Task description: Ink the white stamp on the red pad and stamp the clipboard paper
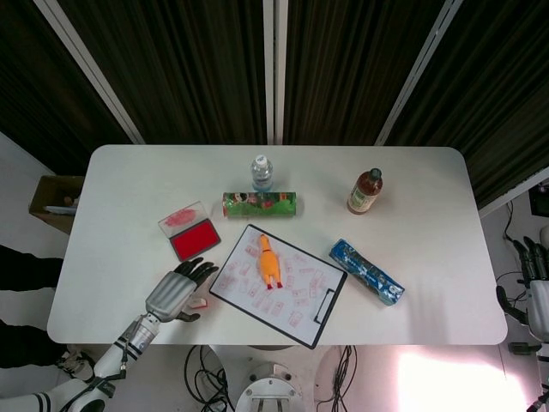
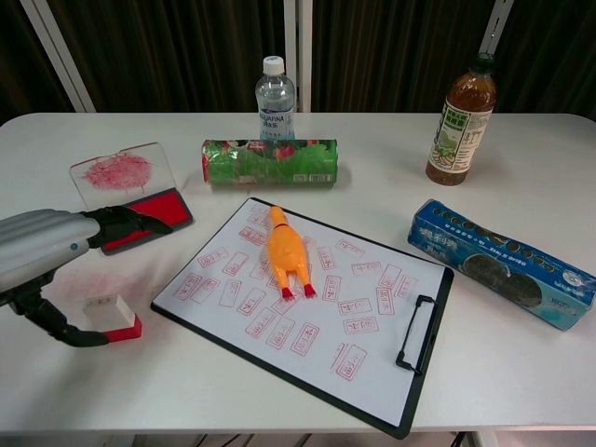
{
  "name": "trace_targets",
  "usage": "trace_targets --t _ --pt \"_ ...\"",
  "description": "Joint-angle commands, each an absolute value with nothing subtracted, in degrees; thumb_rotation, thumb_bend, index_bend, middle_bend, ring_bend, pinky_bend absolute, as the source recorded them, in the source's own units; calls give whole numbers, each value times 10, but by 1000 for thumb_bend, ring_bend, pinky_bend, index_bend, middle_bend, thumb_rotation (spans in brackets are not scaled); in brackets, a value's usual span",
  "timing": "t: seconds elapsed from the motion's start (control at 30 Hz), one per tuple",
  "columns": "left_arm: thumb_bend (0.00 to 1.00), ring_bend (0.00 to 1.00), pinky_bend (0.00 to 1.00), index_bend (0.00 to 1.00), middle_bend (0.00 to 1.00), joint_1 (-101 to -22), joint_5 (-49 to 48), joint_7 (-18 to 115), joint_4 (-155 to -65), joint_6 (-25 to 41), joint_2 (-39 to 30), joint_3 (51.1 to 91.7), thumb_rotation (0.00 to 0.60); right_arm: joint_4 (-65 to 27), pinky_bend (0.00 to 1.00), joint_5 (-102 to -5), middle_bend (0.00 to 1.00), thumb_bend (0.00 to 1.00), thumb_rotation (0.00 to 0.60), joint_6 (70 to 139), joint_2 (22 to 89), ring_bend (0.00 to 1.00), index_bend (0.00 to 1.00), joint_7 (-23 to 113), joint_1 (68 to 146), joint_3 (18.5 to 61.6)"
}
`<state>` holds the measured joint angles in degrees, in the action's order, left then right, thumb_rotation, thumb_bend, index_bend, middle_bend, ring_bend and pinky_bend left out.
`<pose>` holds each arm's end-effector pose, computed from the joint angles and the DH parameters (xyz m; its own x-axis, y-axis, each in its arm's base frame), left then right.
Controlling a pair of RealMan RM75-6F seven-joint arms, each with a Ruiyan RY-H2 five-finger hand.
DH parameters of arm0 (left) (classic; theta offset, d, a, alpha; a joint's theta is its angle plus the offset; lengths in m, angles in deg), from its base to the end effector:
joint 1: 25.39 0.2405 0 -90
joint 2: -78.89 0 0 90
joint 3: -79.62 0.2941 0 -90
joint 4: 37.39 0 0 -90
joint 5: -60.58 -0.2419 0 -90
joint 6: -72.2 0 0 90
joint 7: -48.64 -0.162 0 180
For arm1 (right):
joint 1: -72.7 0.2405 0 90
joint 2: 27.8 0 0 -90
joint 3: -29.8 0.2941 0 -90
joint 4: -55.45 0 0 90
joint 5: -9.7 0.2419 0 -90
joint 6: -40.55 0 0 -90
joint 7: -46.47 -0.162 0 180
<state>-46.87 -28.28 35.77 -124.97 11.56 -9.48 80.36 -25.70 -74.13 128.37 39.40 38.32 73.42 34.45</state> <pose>-0.2472 0.2445 -0.0733 0.4341 0.3591 0.8262 0.8600 -0.4382 -0.2615 -0.4084 -0.1852 0.1652 0.3943 0.0639 0.9168 -0.9165 0.1008 0.3871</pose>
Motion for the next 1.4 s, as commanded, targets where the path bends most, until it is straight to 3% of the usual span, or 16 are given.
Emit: trace_targets --t 0.03,1.07,1.4 --pt "69 47 166 111 111 -472 -276 356 -1243 117 -102 802 600 -260 0 -742 0 294 600 1280 392 0 0 373 734 343" --pt "129 47 166 112 117 -477 -238 400 -1191 100 -112 805 600 -266 0 -743 0 294 600 1270 392 0 0 384 738 344" --pt "165 47 166 147 151 -482 -294 433 -1165 73 -117 827 600 -268 0 -743 0 294 600 1270 392 0 0 387 738 343"
